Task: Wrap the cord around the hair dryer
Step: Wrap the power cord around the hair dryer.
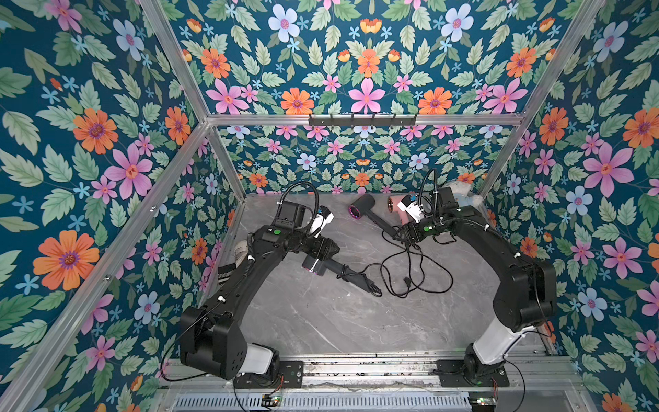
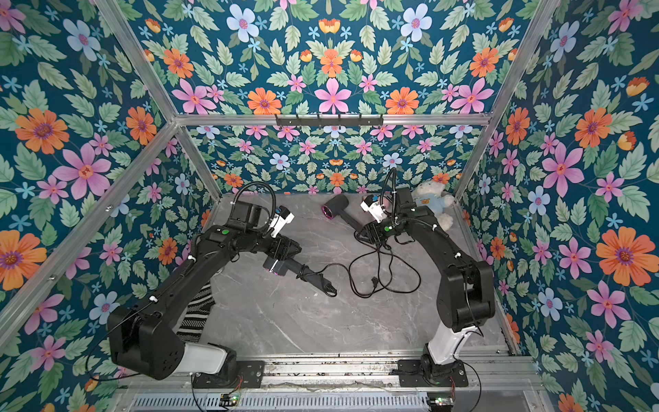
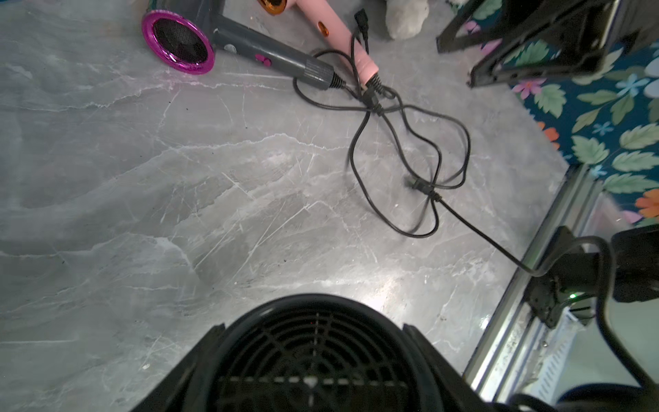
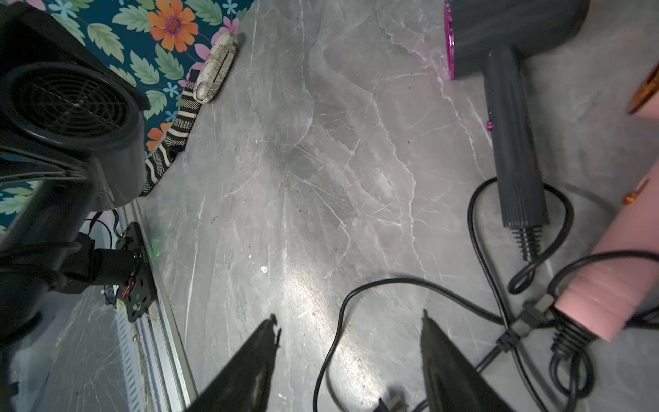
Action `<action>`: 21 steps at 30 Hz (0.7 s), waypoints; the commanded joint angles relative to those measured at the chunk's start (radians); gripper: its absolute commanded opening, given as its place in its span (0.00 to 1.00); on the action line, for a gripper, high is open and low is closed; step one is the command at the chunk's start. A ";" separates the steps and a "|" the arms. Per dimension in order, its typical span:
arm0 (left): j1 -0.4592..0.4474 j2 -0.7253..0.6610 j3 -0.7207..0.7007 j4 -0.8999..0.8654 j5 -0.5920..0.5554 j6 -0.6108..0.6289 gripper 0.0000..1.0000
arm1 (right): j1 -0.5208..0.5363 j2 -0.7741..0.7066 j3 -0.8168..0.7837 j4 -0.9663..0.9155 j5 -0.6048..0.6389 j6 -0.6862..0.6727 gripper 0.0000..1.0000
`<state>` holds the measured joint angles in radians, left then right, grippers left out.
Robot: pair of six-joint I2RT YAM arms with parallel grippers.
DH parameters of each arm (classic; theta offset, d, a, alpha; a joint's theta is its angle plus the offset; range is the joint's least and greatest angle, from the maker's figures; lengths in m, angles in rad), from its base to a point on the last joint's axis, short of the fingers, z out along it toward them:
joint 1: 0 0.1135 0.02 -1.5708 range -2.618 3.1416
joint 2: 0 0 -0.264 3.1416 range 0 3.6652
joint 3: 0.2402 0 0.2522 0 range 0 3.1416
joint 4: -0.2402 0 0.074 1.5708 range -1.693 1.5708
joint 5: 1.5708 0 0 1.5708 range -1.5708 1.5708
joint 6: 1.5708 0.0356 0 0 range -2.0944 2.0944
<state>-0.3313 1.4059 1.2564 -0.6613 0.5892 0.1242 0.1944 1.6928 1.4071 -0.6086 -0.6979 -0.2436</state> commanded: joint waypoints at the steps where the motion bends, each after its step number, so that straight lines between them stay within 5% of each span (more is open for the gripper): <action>1: 0.027 -0.001 0.024 -0.001 0.071 -0.060 0.00 | -0.031 -0.078 -0.094 0.158 -0.050 0.093 0.61; 6: 0.076 0.030 0.040 -0.034 0.058 -0.068 0.00 | -0.033 -0.224 -0.266 0.291 -0.147 0.156 0.60; 18: 0.145 0.081 0.048 -0.013 0.070 -0.110 0.00 | -0.014 -0.311 -0.490 0.379 -0.361 0.174 0.65; 21: 0.146 0.089 0.046 0.000 0.080 -0.121 0.00 | 0.025 -0.313 -0.555 0.480 -0.323 0.209 0.65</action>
<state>-0.1886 1.4914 1.2984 -0.6930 0.6338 0.0265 0.1982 1.3830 0.8841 -0.2474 -0.9909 -0.0784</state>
